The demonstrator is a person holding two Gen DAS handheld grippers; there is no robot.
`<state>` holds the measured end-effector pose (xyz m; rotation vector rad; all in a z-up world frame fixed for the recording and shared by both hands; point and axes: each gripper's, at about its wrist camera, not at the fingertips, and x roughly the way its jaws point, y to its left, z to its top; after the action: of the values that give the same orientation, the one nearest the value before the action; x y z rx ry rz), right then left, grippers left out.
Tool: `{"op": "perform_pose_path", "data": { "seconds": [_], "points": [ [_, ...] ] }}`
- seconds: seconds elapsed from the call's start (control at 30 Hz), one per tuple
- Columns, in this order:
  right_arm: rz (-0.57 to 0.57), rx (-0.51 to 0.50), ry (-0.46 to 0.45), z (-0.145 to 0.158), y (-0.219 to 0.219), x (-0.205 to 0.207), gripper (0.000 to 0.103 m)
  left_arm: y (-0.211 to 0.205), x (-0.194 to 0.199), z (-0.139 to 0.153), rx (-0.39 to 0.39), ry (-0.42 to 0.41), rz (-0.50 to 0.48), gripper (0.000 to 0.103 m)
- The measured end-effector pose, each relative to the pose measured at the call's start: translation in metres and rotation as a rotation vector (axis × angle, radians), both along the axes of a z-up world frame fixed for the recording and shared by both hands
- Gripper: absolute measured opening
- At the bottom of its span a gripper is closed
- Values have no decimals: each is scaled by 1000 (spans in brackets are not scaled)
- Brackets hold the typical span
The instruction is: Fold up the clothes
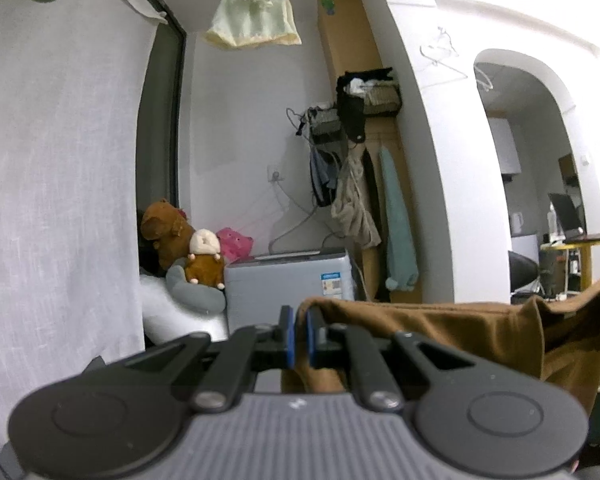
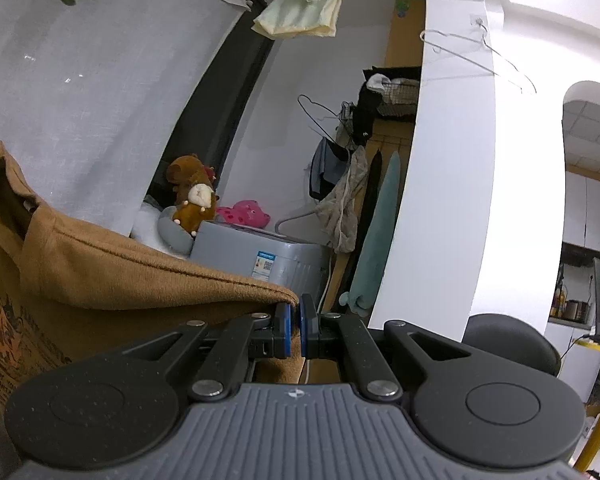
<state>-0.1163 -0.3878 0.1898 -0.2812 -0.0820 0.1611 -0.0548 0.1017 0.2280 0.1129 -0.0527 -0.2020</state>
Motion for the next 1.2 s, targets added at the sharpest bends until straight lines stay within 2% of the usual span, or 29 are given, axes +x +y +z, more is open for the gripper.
{"op": "perform_pose_path", "data": {
  "seconds": [0.37, 0.57, 0.7, 0.83, 0.97, 1.2],
  "points": [
    [12, -16, -51, 16, 9, -48, 4, -8, -36, 13, 2, -64, -45, 7],
    [7, -20, -43, 15, 12, -54, 4, -3, -29, 3, -15, -42, -37, 7],
    [-11, 1, 39, -8, 10, -37, 4, 5, -12, -16, -28, 16, -25, 7],
    [-14, -10, 111, -32, 17, -15, 4, 13, 26, -45, -35, 109, -20, 7],
    [-12, -48, 242, -70, 27, 35, 4, 17, 77, -85, -59, 216, -15, 7],
    [-37, -67, 364, -127, 37, 95, 4, 20, 135, -143, -92, 319, -19, 7]
  ]
}}
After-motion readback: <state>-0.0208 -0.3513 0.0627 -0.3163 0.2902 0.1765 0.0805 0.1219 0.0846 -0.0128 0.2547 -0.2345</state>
